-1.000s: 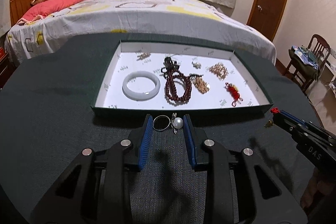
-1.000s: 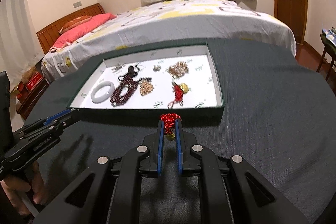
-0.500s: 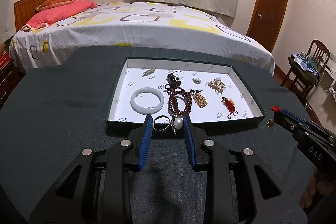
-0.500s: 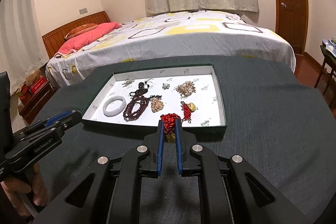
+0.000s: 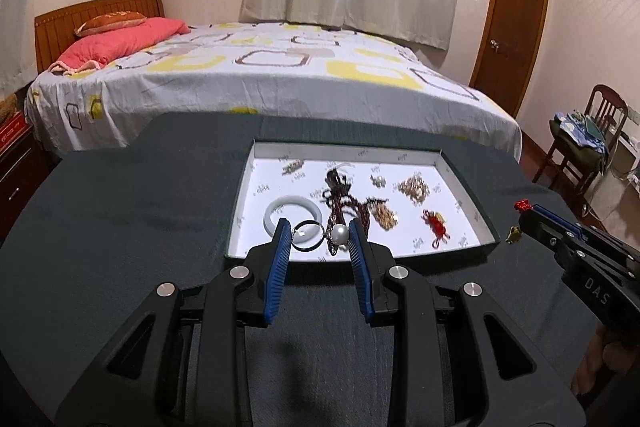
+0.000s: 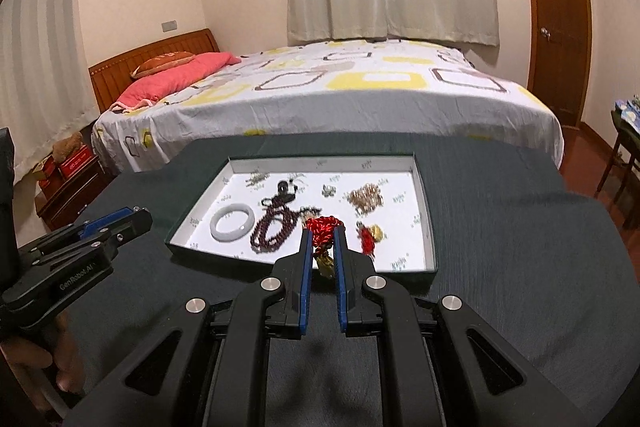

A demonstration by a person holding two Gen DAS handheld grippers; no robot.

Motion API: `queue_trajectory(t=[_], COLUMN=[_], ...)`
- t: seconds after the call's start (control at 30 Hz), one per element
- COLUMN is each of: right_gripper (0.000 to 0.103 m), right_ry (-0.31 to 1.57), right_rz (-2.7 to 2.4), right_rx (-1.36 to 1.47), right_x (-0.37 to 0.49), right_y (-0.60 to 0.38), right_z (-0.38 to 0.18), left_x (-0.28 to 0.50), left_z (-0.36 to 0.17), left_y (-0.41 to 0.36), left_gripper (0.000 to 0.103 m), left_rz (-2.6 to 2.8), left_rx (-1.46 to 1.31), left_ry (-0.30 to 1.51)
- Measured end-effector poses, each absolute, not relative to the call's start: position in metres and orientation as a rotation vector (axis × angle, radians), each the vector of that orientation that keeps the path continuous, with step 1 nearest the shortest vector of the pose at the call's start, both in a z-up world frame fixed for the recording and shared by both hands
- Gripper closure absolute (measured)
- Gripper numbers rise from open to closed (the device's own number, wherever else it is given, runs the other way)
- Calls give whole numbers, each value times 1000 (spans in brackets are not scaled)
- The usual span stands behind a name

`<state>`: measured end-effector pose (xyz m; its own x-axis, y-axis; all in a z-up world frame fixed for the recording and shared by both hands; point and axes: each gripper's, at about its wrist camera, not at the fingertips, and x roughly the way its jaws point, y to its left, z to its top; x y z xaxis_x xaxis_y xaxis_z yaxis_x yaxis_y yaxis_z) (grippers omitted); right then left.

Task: Organize jewelry
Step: 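Carry the pearl ring and red tassel charm over the box with both tools, then open both tools to drop the pearl ring and tassel charm into the box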

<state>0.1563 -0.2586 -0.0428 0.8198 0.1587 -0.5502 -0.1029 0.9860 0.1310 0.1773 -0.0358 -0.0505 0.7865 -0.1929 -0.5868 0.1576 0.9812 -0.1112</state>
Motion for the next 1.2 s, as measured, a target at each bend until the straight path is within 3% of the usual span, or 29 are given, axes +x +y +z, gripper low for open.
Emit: queue_trajectory(t=[0.73, 1.2], right_gripper=[92, 92], right_ry=[445, 652], right_rz=[155, 149], right_rx=[93, 89], right_x=[245, 306], right_y=[-251, -242], right_z=[-5, -97], left_x=[267, 344], left_z=[-19, -104], left_y=[-44, -52], left_gripper=[74, 74], left_rz=[-170, -120], left_rx=[-33, 15], left_ry=[498, 700])
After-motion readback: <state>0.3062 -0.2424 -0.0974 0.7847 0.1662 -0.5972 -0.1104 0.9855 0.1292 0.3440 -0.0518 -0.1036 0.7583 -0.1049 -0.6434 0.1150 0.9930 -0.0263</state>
